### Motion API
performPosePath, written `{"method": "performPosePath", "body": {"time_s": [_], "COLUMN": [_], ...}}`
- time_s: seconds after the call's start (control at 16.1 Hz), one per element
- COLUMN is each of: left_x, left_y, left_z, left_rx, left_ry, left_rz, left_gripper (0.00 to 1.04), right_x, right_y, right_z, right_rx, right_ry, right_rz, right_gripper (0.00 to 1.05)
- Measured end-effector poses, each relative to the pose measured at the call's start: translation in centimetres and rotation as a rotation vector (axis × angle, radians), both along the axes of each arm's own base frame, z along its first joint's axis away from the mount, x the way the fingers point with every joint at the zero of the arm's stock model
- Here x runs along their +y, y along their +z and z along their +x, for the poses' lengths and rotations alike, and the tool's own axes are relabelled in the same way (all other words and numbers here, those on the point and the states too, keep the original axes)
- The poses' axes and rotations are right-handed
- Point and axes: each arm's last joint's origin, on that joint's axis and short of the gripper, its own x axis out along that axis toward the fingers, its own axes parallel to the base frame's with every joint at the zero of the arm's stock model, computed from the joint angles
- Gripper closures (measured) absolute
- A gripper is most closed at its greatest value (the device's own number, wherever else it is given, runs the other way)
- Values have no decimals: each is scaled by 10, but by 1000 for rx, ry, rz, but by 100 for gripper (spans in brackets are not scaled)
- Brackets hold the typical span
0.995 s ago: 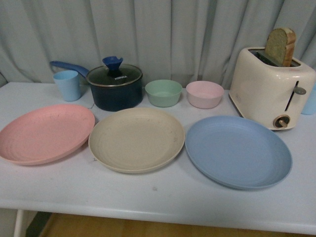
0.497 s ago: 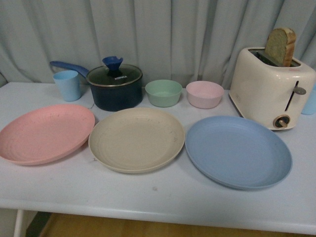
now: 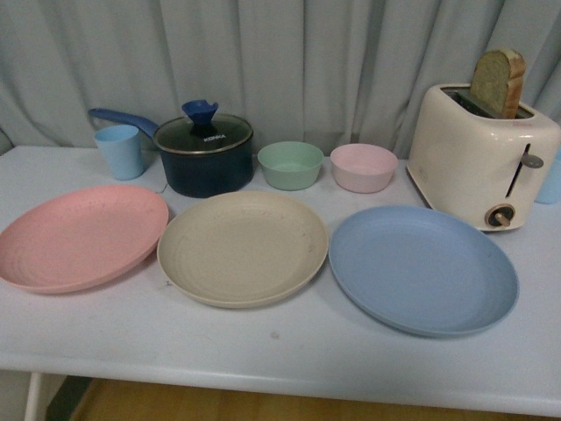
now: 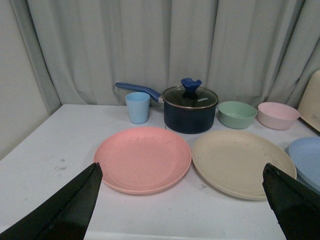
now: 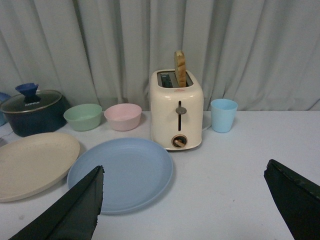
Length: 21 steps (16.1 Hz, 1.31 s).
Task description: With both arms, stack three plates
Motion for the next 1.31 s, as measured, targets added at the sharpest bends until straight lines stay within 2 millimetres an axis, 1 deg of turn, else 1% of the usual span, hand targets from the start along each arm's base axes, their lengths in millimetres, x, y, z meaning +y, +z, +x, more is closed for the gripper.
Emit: {"method": "performPosePath", "body": {"time_s": [1.31], "left_x": [0], "left_y": [0], "left_z": [0], "left_rx": [0], "left_ry": [0], "left_rz": [0], "left_gripper": [7], "right_x": [0], "right_y": [0], "right_z": [0], "right_rx": [0], "right_ry": [0], "right_rz": [0], "right_gripper": [6]}}
